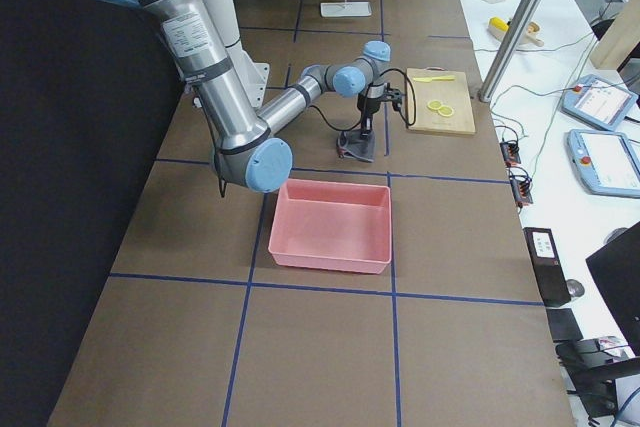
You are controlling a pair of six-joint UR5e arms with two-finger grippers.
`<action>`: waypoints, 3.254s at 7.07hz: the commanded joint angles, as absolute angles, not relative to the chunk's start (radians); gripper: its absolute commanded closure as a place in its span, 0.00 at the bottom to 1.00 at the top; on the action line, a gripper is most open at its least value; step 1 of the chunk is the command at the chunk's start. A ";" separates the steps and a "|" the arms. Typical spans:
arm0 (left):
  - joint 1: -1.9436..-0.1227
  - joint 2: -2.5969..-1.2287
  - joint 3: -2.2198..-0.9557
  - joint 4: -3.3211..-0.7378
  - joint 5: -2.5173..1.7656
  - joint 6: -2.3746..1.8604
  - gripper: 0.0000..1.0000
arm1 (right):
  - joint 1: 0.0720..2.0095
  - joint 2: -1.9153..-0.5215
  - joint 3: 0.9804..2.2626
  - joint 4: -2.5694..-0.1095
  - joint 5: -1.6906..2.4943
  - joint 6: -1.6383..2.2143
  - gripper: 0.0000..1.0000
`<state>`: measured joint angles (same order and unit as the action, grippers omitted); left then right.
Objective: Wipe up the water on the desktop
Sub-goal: 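Rub the cloth back and forth across the table with the right gripper, then carry the cloth over the pink bin and release it with the right gripper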
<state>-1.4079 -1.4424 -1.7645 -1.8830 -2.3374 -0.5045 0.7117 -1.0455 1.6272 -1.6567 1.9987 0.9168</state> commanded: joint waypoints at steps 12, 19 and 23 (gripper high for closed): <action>-1.427 -1.451 -1.793 -1.694 -2.304 -0.275 0.00 | 0.690 -1.121 1.711 -1.660 1.950 1.002 1.00; -1.427 -1.440 -1.795 -1.695 -2.306 -0.281 0.00 | 0.954 -1.124 1.976 -1.936 2.169 0.902 1.00; -1.427 -1.440 -1.796 -1.695 -2.306 -0.279 0.00 | 1.014 -1.136 2.304 -2.325 2.184 0.749 1.00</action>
